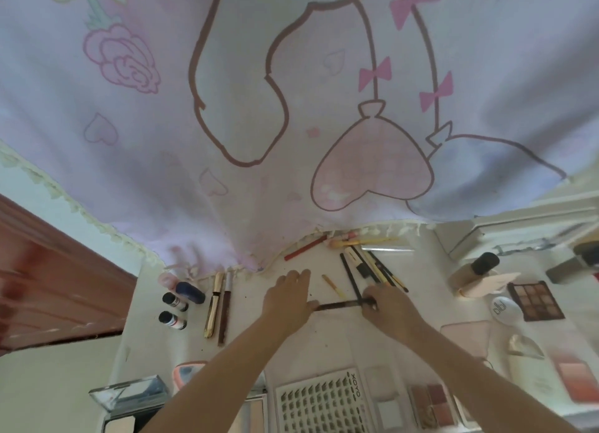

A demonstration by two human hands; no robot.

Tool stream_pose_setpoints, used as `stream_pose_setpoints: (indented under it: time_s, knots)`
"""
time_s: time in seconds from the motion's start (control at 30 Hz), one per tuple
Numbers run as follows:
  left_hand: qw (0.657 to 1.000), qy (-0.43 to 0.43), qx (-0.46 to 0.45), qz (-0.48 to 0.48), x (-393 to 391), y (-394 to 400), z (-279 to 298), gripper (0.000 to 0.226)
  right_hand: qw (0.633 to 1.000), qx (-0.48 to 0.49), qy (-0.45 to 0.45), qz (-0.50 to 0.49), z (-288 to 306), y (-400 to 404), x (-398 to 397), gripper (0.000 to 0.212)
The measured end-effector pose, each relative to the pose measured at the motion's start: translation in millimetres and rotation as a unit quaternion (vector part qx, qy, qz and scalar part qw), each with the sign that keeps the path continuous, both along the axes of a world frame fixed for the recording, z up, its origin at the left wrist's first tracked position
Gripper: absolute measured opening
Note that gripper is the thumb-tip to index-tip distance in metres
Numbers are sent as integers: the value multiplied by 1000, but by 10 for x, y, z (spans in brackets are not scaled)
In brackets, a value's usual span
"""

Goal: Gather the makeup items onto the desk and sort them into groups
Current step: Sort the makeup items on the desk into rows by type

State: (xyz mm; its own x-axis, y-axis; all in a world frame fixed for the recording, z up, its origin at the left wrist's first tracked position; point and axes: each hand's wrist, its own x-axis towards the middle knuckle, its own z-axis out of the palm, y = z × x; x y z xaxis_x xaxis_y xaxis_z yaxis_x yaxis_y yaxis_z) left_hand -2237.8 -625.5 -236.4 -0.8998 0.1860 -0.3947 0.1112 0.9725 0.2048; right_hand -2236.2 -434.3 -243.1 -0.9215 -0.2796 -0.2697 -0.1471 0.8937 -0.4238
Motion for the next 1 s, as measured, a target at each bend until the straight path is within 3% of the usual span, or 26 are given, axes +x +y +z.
stream_pose_setpoints:
  time_s: [0.13,0.27,0.37,0.53,0.6,0.7,0.77,0.87,1.0]
  knots:
    - [995,-5,88,-44,0,-38,140,25,991,-127,7,28,406,44,-73,19]
    - [973,17,229,-13,76,-184,357,35,971,-234,-54,-20,622,101,-98,15]
    - [971,21,232,-54,152,-183,445,34,953,-287,-82,-41,688,111,-134,13]
    - [966,11,256,-24,193,-235,536,30,940,-328,-94,-12,735,183,-225,24]
    - [963,17,267,26,175,-397,581,30,931,-355,-60,-58,762,353,-302,29]
    - [961,41,258,91,167,-662,628,32,865,-471,-34,-167,808,623,-411,32]
    - [963,38,250,91,169,-696,630,27,837,-514,-52,-180,819,626,-448,29]
    - [958,50,270,79,151,-580,642,15,850,-500,-85,-139,778,428,-434,24]
    - [949,59,306,58,133,-495,688,16,862,-486,-111,-91,691,209,-359,26]
